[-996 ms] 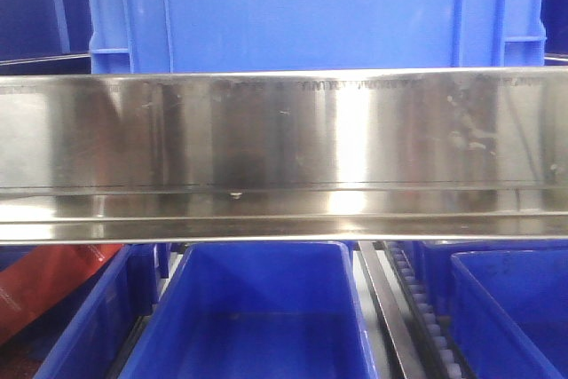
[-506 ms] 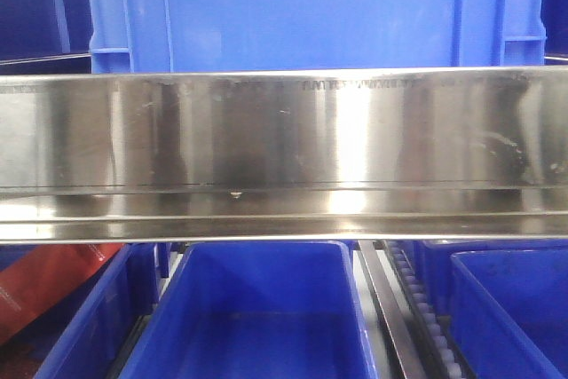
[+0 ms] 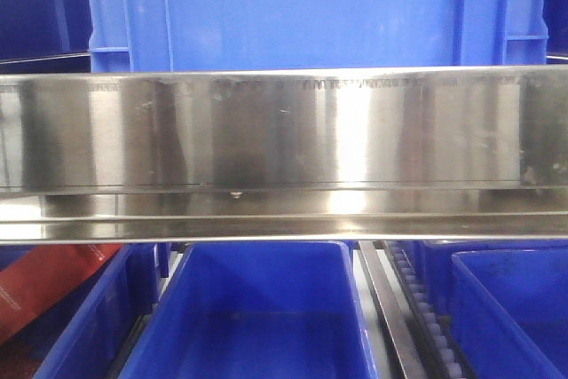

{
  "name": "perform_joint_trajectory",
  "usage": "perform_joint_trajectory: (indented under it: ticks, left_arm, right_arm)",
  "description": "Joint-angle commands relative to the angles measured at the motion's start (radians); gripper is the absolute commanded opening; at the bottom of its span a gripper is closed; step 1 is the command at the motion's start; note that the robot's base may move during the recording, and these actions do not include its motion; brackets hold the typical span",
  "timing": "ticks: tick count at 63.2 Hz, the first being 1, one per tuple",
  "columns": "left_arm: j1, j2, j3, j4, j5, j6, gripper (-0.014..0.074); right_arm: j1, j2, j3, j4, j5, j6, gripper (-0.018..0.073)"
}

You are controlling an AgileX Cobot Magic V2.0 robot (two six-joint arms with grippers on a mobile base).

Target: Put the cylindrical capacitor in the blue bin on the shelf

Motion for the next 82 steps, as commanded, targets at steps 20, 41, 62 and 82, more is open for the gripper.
perform_joint_trajectory:
  ticks: [20,41,62,82]
  left_arm:
    - [-0.089,0.127,-0.014,0.002,-0.15,0.004,-0.0008]
    - [-0.089,0.13,-0.014,-0.007,-0.146,0.004,0.0533]
    - [-0.087,0.042,-0.014,-0.001,-0.145,0.004,0.0312]
    - [-0.072,-0.031,-0.009,-0.008,-0.181,0.004,-0.0111]
  right_arm:
    - [0.039,0.091,-0.043,-0.008,-0.038,-0.008,-0.015]
    - [0.039,0.091,-0.043,-0.008,-0.035,-0.008,0.0568]
    - [0.039,0.003,-0.043,-0.01,0.028,-0.008,0.0332]
    - [0.035,-0.075,-0.041,-0.01,0.062,-0.008,-0.0167]
